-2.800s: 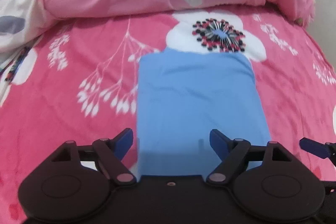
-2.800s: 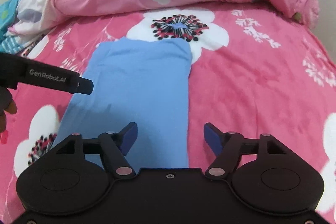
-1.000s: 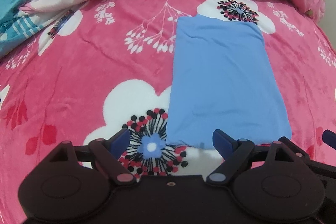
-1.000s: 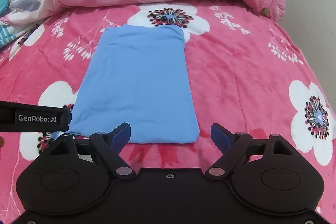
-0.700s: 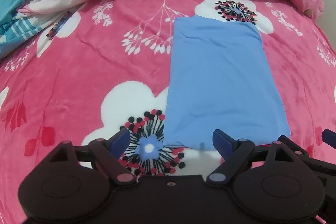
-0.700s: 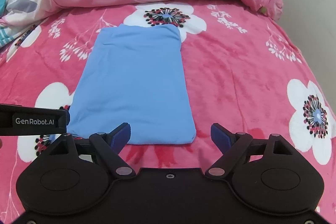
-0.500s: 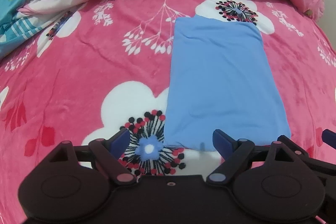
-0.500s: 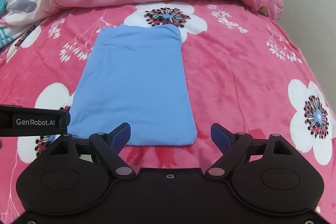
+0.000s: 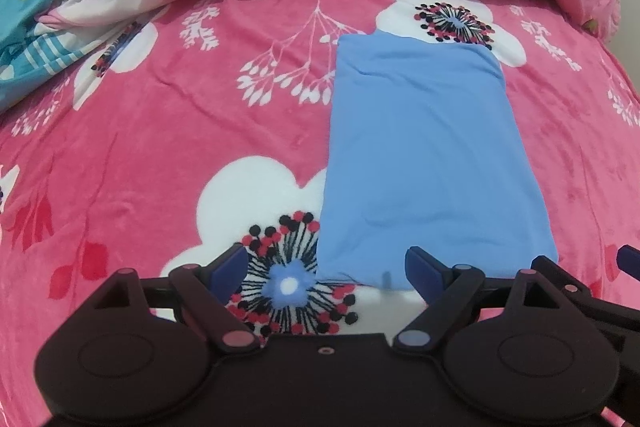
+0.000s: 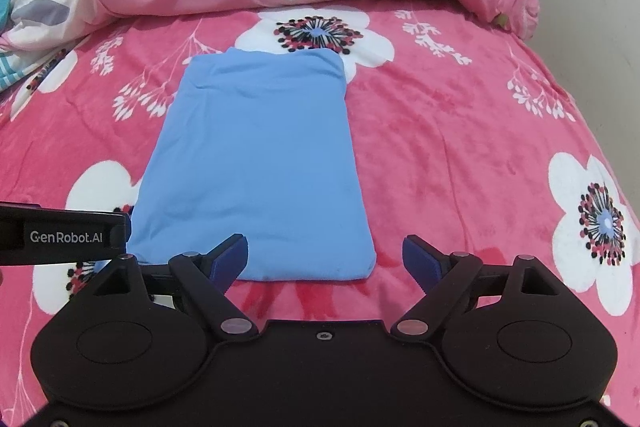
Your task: Fold clothes
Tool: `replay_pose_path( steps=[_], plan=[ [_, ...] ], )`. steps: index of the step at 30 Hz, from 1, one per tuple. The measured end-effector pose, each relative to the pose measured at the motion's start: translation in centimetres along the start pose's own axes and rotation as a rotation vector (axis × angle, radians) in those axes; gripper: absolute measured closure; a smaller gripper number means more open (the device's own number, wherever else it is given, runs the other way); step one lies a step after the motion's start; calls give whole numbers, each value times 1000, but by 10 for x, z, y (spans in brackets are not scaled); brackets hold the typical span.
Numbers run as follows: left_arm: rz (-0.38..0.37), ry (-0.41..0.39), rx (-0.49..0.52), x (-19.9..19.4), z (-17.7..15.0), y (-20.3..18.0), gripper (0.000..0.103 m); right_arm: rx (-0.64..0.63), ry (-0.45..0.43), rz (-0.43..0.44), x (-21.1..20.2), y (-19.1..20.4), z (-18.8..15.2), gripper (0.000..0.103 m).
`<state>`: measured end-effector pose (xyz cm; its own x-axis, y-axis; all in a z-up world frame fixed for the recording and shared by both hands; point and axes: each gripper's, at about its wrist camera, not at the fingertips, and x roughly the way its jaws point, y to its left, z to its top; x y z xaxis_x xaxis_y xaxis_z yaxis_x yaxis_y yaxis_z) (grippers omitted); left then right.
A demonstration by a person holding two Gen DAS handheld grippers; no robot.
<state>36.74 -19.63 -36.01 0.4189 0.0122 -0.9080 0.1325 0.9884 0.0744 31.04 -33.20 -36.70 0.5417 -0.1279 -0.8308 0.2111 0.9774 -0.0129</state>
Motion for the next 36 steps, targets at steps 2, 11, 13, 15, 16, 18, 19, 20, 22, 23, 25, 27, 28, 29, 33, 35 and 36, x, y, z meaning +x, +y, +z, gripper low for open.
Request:
replay_pose_path(
  steps=[2,11,13,15,16,18,19,20,22,23,25,27,28,29,33,35,36],
  plan=[
    [-1,0,-1,-2,-1,0,18,3,0,0,-1,0,0,17],
    [-17,42,7,-79,2,2,19,18,53,-14,-68,-7,19,16],
    [-18,36,26,-102,4,0,19,12,60,-21,-85,-9,22,15],
    [-14,24,21,-117,6,0,19,7,66,-27,-102,-12,26,14],
    [-12,12,11,-124,8,0,19,4,64,-30,-110,-14,28,14],
    [-7,-4,4,-131,10,0,19,2,59,-36,-113,-16,32,14],
    [0,-11,5,-133,10,-1,19,3,57,-36,-114,-17,33,14],
    [5,-17,9,-134,10,-2,19,4,54,-38,-114,-18,35,14],
    [9,-16,19,-135,9,-4,19,10,49,-38,-114,-20,37,14],
    [10,-14,21,-135,9,-4,19,12,47,-38,-115,-21,38,14],
    [6,-4,15,-135,7,-4,19,13,47,-37,-115,-22,39,14],
    [3,4,9,-136,6,-4,19,12,50,-36,-116,-23,38,14],
    [3,7,7,-137,5,-4,19,12,52,-36,-116,-24,38,14],
    [3,10,7,-137,4,-5,19,15,52,-35,-116,-24,38,14],
    [0,19,20,-137,2,-10,19,23,55,-32,-115,-28,37,14],
    [0,24,23,-136,1,-12,19,27,59,-29,-113,-30,36,14],
    [1,24,22,-136,1,-12,19,28,62,-28,-112,-31,36,14]
  ],
)
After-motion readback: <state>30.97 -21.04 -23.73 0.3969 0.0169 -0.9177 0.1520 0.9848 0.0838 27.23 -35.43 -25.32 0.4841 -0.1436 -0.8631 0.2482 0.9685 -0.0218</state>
